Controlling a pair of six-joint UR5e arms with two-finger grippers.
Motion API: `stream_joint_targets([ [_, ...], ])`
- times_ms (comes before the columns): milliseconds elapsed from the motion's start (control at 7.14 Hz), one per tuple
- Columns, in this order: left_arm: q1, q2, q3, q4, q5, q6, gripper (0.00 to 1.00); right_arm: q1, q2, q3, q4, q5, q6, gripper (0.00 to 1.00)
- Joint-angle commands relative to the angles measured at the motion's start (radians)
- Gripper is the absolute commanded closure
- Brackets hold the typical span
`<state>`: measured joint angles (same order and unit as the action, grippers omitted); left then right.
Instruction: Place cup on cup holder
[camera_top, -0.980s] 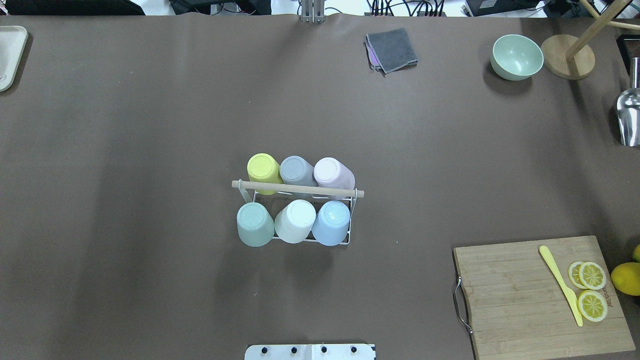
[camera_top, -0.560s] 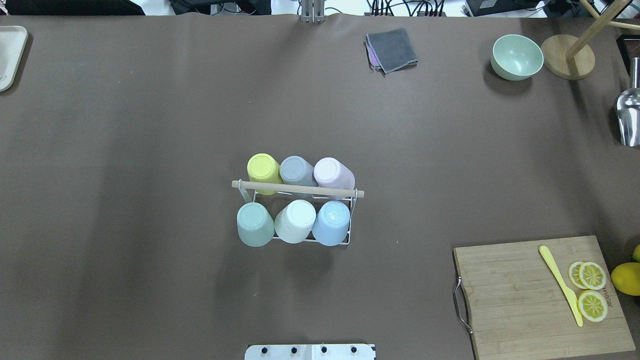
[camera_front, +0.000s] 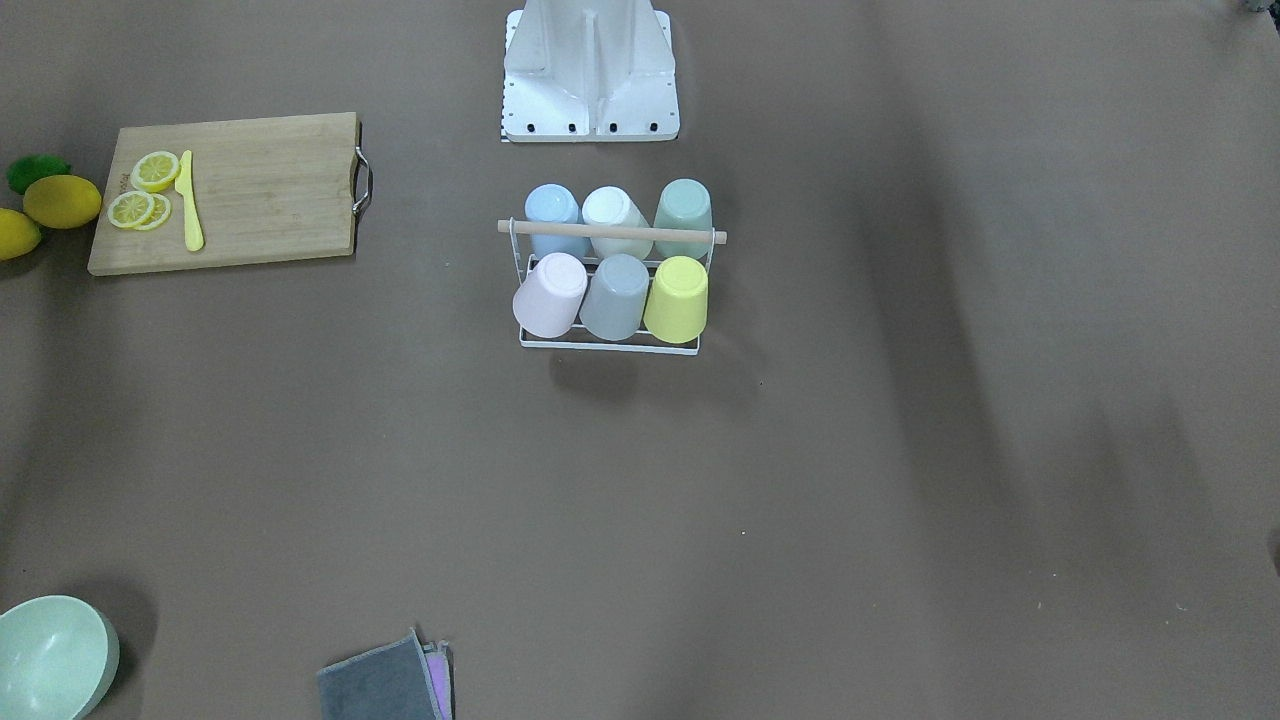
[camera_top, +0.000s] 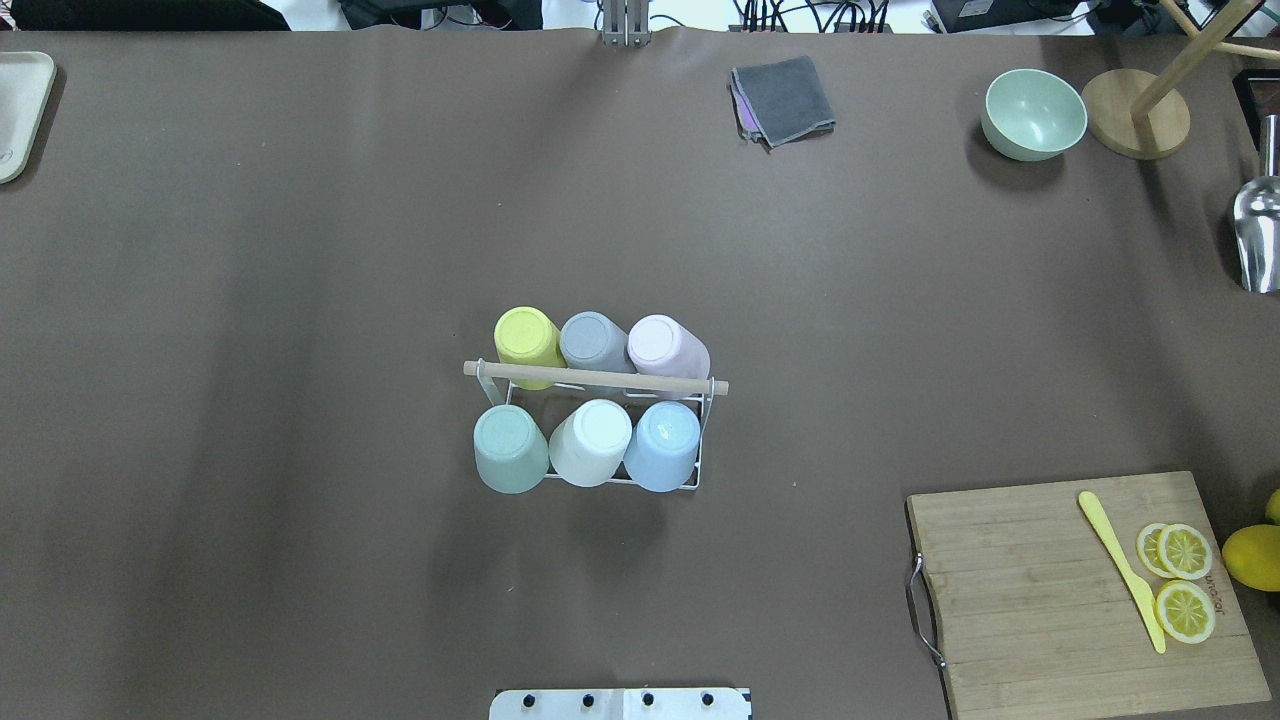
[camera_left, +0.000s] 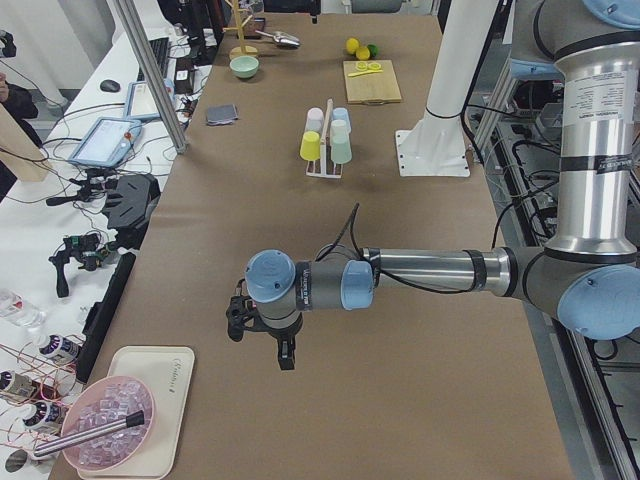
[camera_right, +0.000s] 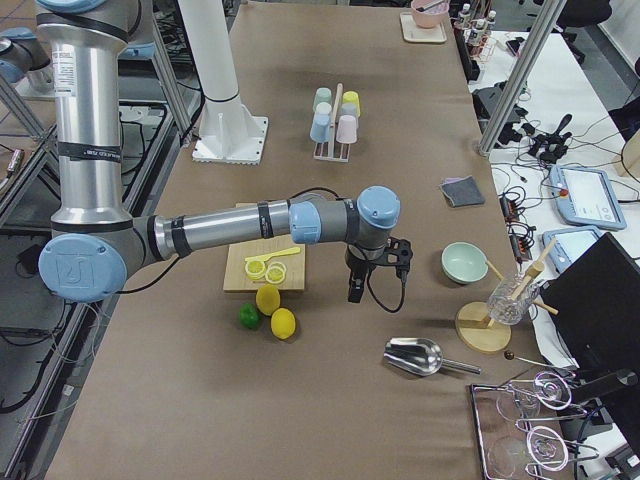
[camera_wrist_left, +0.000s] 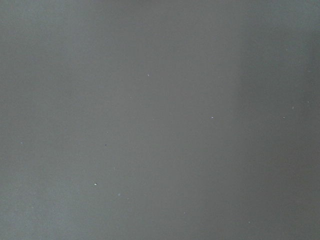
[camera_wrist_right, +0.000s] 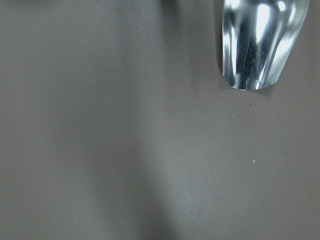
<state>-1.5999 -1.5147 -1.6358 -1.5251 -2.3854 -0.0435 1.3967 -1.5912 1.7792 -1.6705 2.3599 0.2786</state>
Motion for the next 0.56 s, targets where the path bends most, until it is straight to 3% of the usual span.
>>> stream_joint_targets([
  [0, 0.000, 0.002, -0.004, 0.000, 0.000, 0.002, 0.03, 0.001, 0.001, 0.000, 0.002, -0.004, 0.001, 0.01],
  [420, 0.000, 0.007, 0.007, -0.029, 0.000, 0.002, 0.03, -0.001, 0.002, -0.001, 0.003, -0.014, 0.001, 0.01],
])
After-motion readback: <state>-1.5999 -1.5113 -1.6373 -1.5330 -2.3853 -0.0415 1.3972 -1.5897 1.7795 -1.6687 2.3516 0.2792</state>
